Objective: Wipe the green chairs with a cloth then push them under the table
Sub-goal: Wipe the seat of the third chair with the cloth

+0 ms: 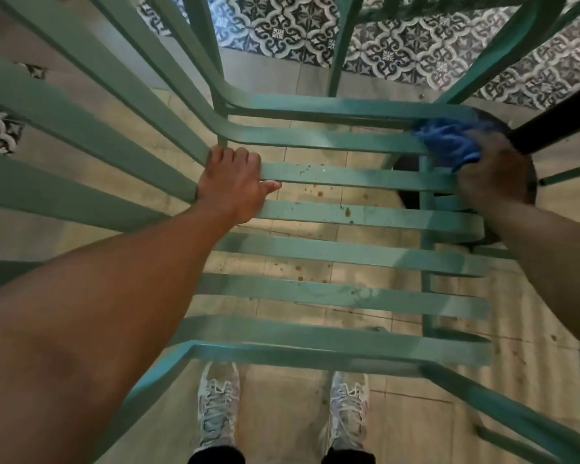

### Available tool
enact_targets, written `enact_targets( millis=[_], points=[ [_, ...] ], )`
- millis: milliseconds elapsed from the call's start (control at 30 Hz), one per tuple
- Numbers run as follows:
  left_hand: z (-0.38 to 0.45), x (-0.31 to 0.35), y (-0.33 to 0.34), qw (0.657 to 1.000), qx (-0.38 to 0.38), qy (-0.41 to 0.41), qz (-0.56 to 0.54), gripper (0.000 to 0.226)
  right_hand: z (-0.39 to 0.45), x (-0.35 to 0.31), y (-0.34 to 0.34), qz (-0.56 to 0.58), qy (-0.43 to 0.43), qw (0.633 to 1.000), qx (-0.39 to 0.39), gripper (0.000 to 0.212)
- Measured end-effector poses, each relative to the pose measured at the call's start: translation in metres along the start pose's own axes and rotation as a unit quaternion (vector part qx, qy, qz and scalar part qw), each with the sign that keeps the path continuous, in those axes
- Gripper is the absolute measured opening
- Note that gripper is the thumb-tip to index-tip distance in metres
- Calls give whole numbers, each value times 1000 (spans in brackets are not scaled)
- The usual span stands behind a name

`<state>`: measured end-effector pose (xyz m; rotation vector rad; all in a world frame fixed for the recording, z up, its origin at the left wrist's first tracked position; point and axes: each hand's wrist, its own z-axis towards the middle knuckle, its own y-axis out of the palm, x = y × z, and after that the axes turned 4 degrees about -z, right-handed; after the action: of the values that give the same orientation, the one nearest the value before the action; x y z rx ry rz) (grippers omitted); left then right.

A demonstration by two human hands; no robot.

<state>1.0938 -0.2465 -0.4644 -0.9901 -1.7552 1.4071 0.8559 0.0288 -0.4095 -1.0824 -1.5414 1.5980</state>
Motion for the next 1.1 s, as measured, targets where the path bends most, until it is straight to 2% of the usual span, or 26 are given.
enact_targets(
  millis=[67,100,200,300,367,433,533,600,667,700,767,833,900,1000,1100],
  points=[
    [0,0,1,1000,-1,2,1,63,1,-20,6,-12,103,995,-4,44],
    [1,0,1,1000,3,3,2,63,-1,-47,14,-23,100,995,-4,44],
    [1,0,2,1000,7,10,8,60,-23,-166,47,18,-62,997,-38,44],
    [2,-1,6,998,-12,20,53,65,-41,-261,68,28,-204,974,-91,38],
    [3,-3,4,998,1,33,51,65,-34,-247,62,15,-252,963,-97,38],
    [2,-3,3,999,16,33,23,64,-33,-182,52,-12,-262,962,-78,38],
    [-1,-2,1,1000,9,14,-10,66,-47,-62,20,-44,-173,982,-56,57],
    [-2,-1,0,1000,9,13,-12,65,-47,-15,1,-72,-98,991,-54,68],
    [-2,2,-1,1000,3,14,-14,64,-46,-24,-4,-88,-44,993,-69,62],
    [-3,4,-3,1000,2,13,-15,64,-49,-48,0,-89,-48,993,-63,54],
    [-3,3,-4,1000,0,11,1,61,-69,-124,18,-73,-98,989,-87,42],
    [-4,0,-2,998,-12,29,48,55,-92,-209,41,-39,-156,981,-109,40],
    [-4,-2,-1,997,-16,49,63,50,-102,-252,48,-14,-164,981,-104,36],
    [-5,1,-7,999,-2,38,26,46,-94,-192,41,-70,-182,978,-79,47],
    [-5,2,-10,1000,-7,5,-23,63,-80,-66,21,-124,-62,988,-67,55]
  ],
)
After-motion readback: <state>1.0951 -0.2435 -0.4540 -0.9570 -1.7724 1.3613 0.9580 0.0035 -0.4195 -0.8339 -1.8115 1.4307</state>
